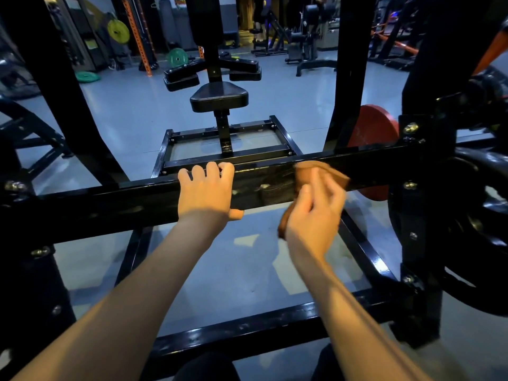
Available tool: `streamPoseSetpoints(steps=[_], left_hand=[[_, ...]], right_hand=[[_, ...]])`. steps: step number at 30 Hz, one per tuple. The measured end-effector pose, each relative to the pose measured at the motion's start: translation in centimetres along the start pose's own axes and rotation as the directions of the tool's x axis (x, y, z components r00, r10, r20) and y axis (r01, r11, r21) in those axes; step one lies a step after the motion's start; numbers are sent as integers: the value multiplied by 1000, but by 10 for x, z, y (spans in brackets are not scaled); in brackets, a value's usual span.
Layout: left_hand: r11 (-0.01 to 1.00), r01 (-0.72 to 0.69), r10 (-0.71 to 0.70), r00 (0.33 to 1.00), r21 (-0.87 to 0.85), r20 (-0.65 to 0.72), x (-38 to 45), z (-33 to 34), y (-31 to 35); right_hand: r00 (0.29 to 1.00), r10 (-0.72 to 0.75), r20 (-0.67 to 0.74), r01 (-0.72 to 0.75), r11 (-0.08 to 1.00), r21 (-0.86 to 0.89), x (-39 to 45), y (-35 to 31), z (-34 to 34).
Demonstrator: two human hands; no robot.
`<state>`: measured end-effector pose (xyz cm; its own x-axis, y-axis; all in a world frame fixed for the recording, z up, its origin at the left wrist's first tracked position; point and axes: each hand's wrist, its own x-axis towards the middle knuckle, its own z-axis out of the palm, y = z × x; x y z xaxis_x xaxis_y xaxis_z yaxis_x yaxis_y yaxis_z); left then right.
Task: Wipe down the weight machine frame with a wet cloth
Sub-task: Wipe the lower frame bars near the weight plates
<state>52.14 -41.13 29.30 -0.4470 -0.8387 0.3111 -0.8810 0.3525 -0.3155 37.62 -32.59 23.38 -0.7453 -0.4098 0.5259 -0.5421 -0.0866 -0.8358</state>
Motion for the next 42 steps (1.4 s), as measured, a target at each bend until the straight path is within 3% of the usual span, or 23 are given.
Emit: streamPoseSetpoints(steps=[2, 5, 7, 9, 11, 13, 14, 17, 19, 20, 23, 25, 26, 28, 29, 32, 34, 36, 39, 40, 42], left_hand=[[1000, 2, -2, 1000, 1, -6, 0, 0, 0], [1000, -1, 1, 1000, 0, -15, -2, 0, -1], [1000, 0, 0, 1000, 3, -21, -1, 0, 0], [1000, 6, -6, 1000, 1, -11, -1, 0, 0], [1000, 11, -11, 1000, -6, -6, 0, 1, 1], [1000, 10, -10, 1000, -7, -6, -1, 0, 1], [1000, 8, -8, 1000, -9, -8, -1, 0, 1], [1000, 6, -6, 1000, -13, -17, -1, 1, 0], [1000, 7, -7, 1000, -11, -15, -2, 1, -1], [1000, 9, -9, 1000, -7, -18, -2, 2, -1], [1000, 12, -12, 1000, 2, -27, -1, 5, -1], [1000, 12, -12, 1000, 0, -27, -1, 4, 0], [1000, 13, -13, 1000, 2, -25, 0, 4, 0], [1000, 15, -15, 1000, 2, -21, -2, 2, 0], [1000, 16, -16, 1000, 0, -24, -2, 2, 0], [1000, 14, -14, 1000, -5, -20, -3, 0, 0], [1000, 14, -14, 1000, -3, -20, -2, 0, -1], [1000, 12, -12, 1000, 5, -15, -2, 1, 0], [1000, 15, -15, 1000, 10, -12, -1, 1, 1], [1000, 16, -16, 1000, 7, -10, 0, 1, 1], [1000, 20, -20, 1000, 3, -8, -1, 1, 1]], right_hand=[[944, -257, 208, 278, 957, -79, -23, -7, 6], [814, -421, 399, 495, 863, -99, -21, 20, -7], [895, -341, 288, 388, 913, -128, 0, 35, -23], [998, -67, 13, 68, 996, -63, 22, 37, -33], [979, 153, -137, -153, 988, 9, 30, 25, -25], [995, 49, -92, -52, 998, -31, 18, 5, -9], [998, -58, 6, 58, 996, -68, 2, -6, -2], [877, -341, 339, 409, 900, -151, -38, -10, 7], [808, -395, 437, 497, 855, -147, -34, 11, 1], [819, -374, 435, 485, 857, -175, -23, 20, -8], [965, -187, 185, 220, 959, -181, 5, 35, -33], [999, -34, -25, 30, 992, -120, 16, 32, -31], [998, -3, -61, -4, 995, -103, 16, 26, -24], [997, -55, 60, 62, 991, -118, 0, 4, -7], [977, -151, 154, 170, 978, -123, -11, -5, -2], [834, -397, 383, 480, 865, -148, -35, -3, 5], [796, -391, 462, 493, 862, -121, -17, 18, -7], [856, -336, 392, 424, 891, -163, 5, 37, -28], [992, -118, 53, 126, 975, -185, 35, 55, -50], [999, -15, -45, 8, 988, -153, 41, 53, -48], [990, 47, -132, -63, 991, -117, 36, 38, -32]])
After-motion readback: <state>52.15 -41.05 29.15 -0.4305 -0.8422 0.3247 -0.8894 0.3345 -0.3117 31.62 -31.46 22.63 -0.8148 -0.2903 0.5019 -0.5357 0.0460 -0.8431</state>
